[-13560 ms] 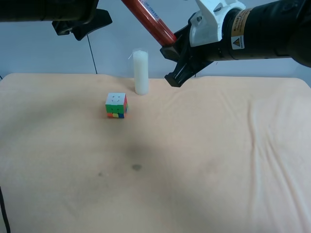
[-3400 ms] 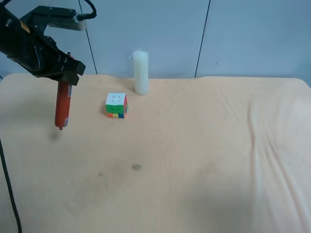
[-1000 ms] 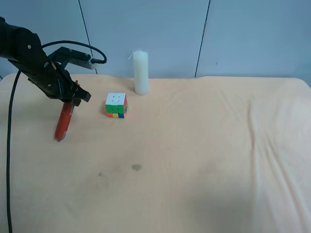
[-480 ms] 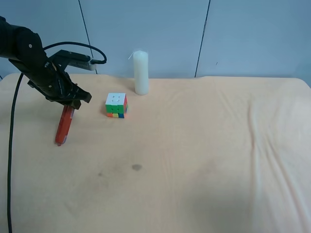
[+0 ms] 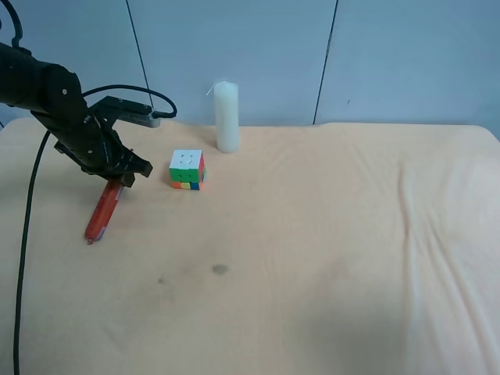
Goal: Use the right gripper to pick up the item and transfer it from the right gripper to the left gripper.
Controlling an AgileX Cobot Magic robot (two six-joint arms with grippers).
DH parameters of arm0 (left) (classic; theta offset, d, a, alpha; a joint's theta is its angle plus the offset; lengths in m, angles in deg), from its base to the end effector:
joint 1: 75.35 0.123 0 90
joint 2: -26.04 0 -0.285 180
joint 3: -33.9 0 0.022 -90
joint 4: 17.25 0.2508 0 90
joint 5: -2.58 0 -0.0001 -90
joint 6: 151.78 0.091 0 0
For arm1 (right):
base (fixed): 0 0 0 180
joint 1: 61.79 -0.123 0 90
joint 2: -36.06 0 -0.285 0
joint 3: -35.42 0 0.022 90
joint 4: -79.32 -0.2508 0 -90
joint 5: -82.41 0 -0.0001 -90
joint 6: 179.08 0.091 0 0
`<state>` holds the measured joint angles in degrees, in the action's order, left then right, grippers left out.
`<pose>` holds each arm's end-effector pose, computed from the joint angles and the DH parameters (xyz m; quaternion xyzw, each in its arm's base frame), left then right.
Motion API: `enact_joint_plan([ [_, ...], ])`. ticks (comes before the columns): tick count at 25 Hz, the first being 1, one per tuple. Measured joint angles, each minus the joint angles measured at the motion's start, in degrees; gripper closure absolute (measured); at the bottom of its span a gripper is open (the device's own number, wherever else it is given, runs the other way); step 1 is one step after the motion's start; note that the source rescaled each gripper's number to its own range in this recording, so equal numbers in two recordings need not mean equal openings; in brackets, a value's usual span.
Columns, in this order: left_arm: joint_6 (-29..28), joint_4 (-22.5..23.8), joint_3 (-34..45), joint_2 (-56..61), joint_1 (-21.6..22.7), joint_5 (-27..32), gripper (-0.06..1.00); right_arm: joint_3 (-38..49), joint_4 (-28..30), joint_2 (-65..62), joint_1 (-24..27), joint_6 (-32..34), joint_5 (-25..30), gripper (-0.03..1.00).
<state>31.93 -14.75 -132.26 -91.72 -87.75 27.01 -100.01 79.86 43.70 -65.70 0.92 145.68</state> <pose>0.3635 -0.0782 0.1420 0.1544 0.9659 -0.0028 0.2080 -0.0156 -0.0018 0.2927 -0.0284 0.8451 0.0135 0.5336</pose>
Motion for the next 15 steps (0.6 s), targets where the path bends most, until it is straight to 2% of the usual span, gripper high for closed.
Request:
enact_joint_plan([
  [5,0.00,-0.28,0.00,-0.40,0.00,-3.64,0.94,0.00,0.00,0.00,0.00,0.00,0.00,-0.02],
  [13,-0.21,-1.71,0.00,-0.40,0.00,-5.25,0.94,0.00,0.00,0.00,0.00,0.00,0.00,-0.02],
  [14,-0.21,-1.75,0.00,-0.40,0.00,-5.32,0.93,0.00,0.00,0.00,0.00,0.00,0.00,-0.02],
  [15,-0.15,-1.75,0.00,-0.40,0.00,-5.39,0.87,0.00,0.00,0.00,0.00,0.00,0.00,-0.02],
])
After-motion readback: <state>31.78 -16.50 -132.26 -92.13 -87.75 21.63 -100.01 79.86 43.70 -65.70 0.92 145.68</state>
